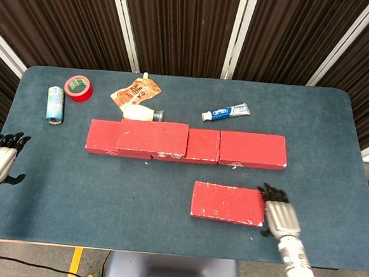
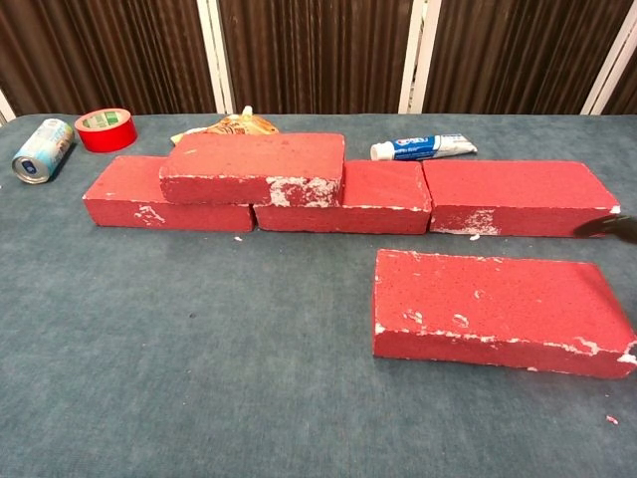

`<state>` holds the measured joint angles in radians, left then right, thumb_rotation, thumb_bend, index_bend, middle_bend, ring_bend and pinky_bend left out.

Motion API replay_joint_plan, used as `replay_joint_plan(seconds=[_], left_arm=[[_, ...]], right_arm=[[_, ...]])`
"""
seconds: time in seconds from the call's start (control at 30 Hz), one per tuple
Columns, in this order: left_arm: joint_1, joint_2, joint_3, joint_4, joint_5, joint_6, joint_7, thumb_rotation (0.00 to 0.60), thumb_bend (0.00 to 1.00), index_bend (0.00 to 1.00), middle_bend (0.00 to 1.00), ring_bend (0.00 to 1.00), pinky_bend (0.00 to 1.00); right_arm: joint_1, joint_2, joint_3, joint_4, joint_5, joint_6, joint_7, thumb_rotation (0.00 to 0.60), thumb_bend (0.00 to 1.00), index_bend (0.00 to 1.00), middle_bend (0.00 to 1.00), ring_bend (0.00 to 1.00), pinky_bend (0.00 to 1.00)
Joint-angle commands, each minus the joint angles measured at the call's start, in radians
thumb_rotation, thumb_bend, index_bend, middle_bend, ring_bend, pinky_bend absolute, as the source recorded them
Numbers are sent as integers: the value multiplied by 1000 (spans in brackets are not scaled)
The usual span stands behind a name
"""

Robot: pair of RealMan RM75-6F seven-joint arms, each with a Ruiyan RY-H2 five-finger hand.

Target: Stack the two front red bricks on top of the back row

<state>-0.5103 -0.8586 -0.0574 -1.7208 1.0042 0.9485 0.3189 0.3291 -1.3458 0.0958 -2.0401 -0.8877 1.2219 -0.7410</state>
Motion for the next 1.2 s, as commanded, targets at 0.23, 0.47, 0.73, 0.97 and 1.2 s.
replay_joint_plan(seconds=[0.23, 0.47, 0.73, 0.97, 1.2], left_arm=[[-27, 27, -2, -59, -83, -1, 90, 600, 257, 0, 0, 0, 18], [-40, 26, 4, -70, -135, -11, 118, 600, 256, 0, 0, 0, 18], [-58, 16, 17, -64, -182, -19, 155, 600, 255, 0, 0, 0, 18], [-59, 12, 25, -57, -204, -13, 162, 600, 254, 0, 0, 0, 18], [-57, 10, 32, -47, -206, -7, 159, 600, 257, 0, 0, 0, 19]], right_arm=[[125, -107, 44, -3, 166, 2, -93, 600, 0, 0, 0, 0, 0], [191, -146, 63, 14, 225, 20, -147, 600, 0, 0, 0, 0, 0], [280, -179, 90, 43, 352, 11, -184, 600, 0, 0, 0, 0, 0], [328, -203, 87, 65, 399, 4, -176, 600, 0, 0, 0, 0, 0], [360, -228, 74, 84, 424, 28, -171, 600, 0, 39, 104, 52, 0]])
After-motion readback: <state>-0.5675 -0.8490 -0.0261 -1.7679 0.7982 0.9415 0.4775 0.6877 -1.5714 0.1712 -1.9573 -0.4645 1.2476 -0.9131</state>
